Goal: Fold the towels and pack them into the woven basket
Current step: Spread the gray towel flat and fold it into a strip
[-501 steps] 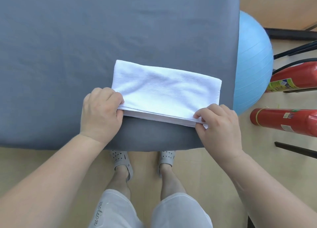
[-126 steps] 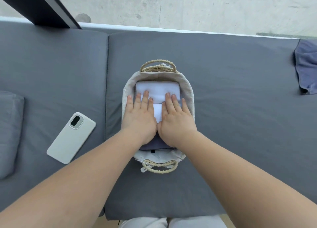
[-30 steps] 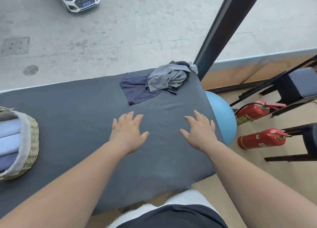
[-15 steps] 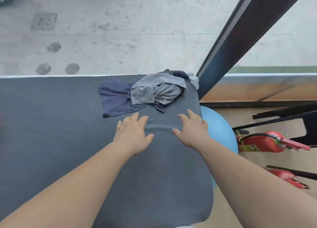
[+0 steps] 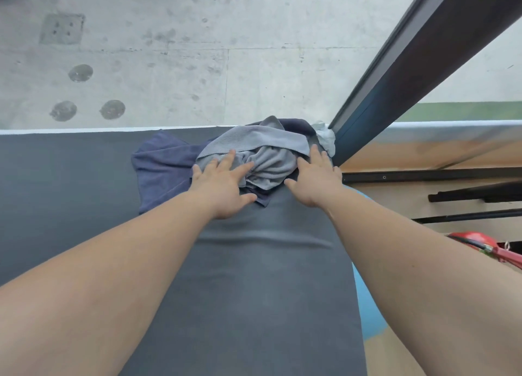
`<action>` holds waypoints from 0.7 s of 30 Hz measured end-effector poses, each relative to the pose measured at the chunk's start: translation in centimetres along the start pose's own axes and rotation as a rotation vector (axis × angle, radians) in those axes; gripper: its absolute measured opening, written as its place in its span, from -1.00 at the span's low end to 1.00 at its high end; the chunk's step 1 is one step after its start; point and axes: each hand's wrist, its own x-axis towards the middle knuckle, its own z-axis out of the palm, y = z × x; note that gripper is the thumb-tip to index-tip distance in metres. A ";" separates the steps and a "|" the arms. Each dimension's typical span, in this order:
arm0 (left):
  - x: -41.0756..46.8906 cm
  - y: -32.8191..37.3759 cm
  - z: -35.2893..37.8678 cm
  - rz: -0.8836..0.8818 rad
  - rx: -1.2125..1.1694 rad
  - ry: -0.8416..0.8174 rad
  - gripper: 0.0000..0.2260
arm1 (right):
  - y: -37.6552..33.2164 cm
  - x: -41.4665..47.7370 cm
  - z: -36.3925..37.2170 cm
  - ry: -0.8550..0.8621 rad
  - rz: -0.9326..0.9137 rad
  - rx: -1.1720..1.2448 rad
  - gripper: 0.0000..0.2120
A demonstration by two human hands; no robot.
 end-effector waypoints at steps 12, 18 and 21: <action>-4.0 3.5 -3.1 0.079 -0.457 0.105 -0.35 | -1.0 -9.4 -3.3 0.118 -0.536 0.251 -0.73; -13.2 4.7 -4.3 0.100 -0.587 0.304 -0.89 | -1.1 -20.1 -4.9 0.145 -0.636 0.397 -0.72; -18.3 5.0 -4.3 0.119 -0.590 0.374 -0.93 | -1.1 -25.0 -4.6 0.142 -0.599 0.479 -0.70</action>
